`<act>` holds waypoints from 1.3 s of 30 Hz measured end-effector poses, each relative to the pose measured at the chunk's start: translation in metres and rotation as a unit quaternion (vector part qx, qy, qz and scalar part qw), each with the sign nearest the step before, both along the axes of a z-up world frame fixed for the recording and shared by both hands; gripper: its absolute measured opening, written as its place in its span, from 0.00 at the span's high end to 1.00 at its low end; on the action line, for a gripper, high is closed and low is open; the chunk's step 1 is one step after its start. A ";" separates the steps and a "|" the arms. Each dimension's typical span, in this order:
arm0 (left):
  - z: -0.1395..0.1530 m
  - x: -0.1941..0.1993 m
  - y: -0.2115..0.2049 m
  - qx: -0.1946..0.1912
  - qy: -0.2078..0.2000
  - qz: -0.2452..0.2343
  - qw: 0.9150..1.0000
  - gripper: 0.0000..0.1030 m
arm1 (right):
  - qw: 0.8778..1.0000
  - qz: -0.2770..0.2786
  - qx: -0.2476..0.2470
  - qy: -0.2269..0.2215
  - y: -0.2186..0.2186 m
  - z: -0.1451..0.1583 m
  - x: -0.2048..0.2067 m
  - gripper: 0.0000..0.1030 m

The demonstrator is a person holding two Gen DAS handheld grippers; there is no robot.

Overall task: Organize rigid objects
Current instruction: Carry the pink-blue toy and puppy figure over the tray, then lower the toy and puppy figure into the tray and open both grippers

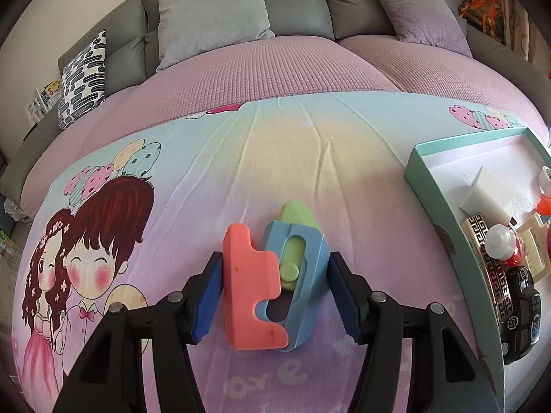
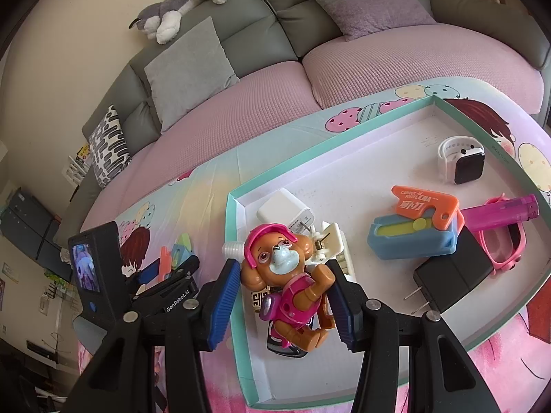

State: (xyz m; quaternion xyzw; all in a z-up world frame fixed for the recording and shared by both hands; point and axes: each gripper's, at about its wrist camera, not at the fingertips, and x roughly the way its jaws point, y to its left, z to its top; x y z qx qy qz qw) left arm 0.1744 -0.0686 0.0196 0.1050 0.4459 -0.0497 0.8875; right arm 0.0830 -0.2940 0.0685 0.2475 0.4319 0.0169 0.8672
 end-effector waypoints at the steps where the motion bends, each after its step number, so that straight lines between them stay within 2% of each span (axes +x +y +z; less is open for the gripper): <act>1: 0.001 -0.003 -0.001 0.000 -0.003 -0.001 1.000 0.41 | 1.000 0.000 0.000 0.000 0.000 0.000 0.000 0.48; 6: 0.023 -0.019 -0.006 -0.028 -0.020 -0.010 0.999 0.41 | 1.000 -0.014 -0.002 -0.008 -0.006 0.005 -0.005 0.48; 12: 0.070 -0.046 -0.029 -0.059 -0.065 -0.050 0.995 0.41 | 0.999 -0.038 -0.012 -0.017 -0.022 0.012 -0.012 0.48; 15: 0.083 -0.057 -0.043 -0.076 -0.068 -0.065 0.993 0.40 | 0.998 -0.063 -0.022 -0.019 -0.037 0.015 -0.017 0.48; 20: 0.084 -0.072 -0.075 -0.097 -0.049 -0.096 0.989 0.40 | 0.994 -0.109 -0.034 0.002 -0.065 0.007 -0.023 0.48; 25: 0.072 -0.082 -0.107 -0.105 -0.027 -0.124 0.986 0.40 | 0.991 -0.127 -0.037 0.005 -0.081 0.005 -0.027 0.48; 30: 0.064 -0.083 -0.117 -0.099 -0.024 -0.128 0.987 0.40 | 0.991 -0.129 -0.032 0.005 -0.083 0.005 -0.027 0.48; 39: 0.061 -0.087 -0.125 -0.119 -0.015 -0.145 0.982 0.40 | 0.993 -0.112 -0.037 0.002 -0.071 0.005 -0.024 0.48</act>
